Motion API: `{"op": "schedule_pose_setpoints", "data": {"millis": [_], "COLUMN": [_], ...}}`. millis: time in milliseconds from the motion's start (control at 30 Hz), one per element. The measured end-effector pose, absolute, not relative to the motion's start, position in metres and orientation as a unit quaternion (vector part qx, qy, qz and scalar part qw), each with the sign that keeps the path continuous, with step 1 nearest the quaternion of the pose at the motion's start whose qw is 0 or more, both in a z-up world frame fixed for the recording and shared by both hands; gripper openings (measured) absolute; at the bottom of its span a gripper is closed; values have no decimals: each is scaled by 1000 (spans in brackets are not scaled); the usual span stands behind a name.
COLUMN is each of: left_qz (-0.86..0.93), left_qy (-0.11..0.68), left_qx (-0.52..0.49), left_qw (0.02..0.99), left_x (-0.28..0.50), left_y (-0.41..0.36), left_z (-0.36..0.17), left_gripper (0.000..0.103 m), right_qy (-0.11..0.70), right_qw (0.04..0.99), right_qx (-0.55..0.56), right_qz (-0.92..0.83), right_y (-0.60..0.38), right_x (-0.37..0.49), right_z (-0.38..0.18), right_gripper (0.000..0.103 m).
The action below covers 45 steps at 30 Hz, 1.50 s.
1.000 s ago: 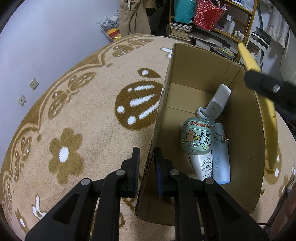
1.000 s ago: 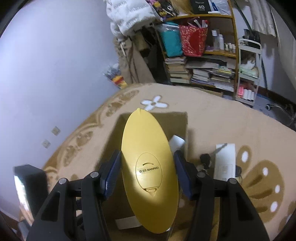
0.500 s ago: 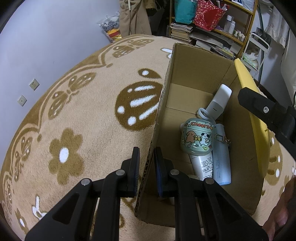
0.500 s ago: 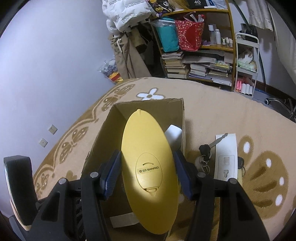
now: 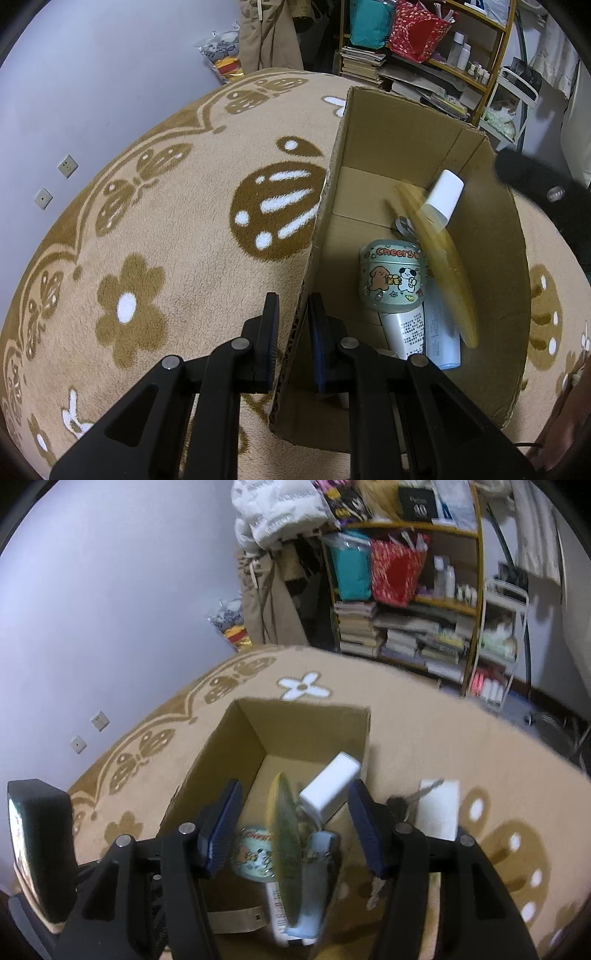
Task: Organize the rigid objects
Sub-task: 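Carry the yellow oval case into the box and release it, then move the right tool back to the keys and close on them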
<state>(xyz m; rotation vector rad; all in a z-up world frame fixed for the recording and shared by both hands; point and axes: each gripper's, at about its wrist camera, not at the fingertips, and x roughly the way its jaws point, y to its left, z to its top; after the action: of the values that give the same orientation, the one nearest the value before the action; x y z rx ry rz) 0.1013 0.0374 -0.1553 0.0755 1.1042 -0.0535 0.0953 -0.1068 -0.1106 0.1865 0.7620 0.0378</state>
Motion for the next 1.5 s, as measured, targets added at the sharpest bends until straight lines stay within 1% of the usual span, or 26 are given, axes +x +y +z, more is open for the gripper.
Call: {"op": "schedule_pose_setpoints", "data": {"millis": [67, 100, 233, 467, 633, 700, 733, 800, 867, 933, 1000, 1167, 1367, 1500], "left_qz": [-24, -23, -21, -24, -24, -23, -23, -22, -20, -17, -15, -16, -17, -19], "left_qy": [524, 523, 521, 525, 525, 524, 524, 523, 523, 521, 520, 521, 522, 522], "left_qx": [36, 39, 48, 29, 30, 34, 37, 44, 48, 52, 57, 53, 51, 48], "left_qw": [851, 851, 852, 850, 850, 850, 851, 851, 851, 852, 852, 852, 851, 851], "left_x": [101, 101, 100, 102, 102, 103, 103, 103, 103, 102, 101, 101, 102, 102], "left_y": [37, 36, 34, 39, 40, 41, 40, 39, 38, 35, 34, 34, 34, 35], "left_z": [-155, -155, -155, -154, -155, -155, -155, -155, -155, -155, -155, -156, -157, -158], "left_gripper": [16, 16, 16, 16, 16, 16, 16, 16, 16, 16, 16, 16, 16, 16], "right_qy": [350, 343, 341, 349, 371, 377, 374, 363, 361, 365, 373, 394, 426, 445], "right_qw": [933, 936, 936, 930, 915, 912, 913, 917, 916, 915, 913, 906, 901, 892], "right_qx": [78, 77, 86, 116, 156, 155, 155, 157, 165, 164, 157, 151, 82, 79], "right_qz": [16, 14, -3, -31, -43, -47, -47, -51, -48, -47, -42, -19, -4, 14], "right_y": [-112, -116, -135, -172, -198, -204, -206, -210, -213, -213, -213, -209, -191, -187], "right_x": [90, 87, 86, 85, 92, 97, 98, 101, 103, 104, 106, 110, 112, 113], "right_z": [-102, -100, -98, -116, -147, -154, -155, -157, -161, -167, -173, -184, -198, -208], "right_gripper": [86, 88, 88, 88, 88, 87, 86, 75, 67, 63, 56, 56, 55, 40]}}
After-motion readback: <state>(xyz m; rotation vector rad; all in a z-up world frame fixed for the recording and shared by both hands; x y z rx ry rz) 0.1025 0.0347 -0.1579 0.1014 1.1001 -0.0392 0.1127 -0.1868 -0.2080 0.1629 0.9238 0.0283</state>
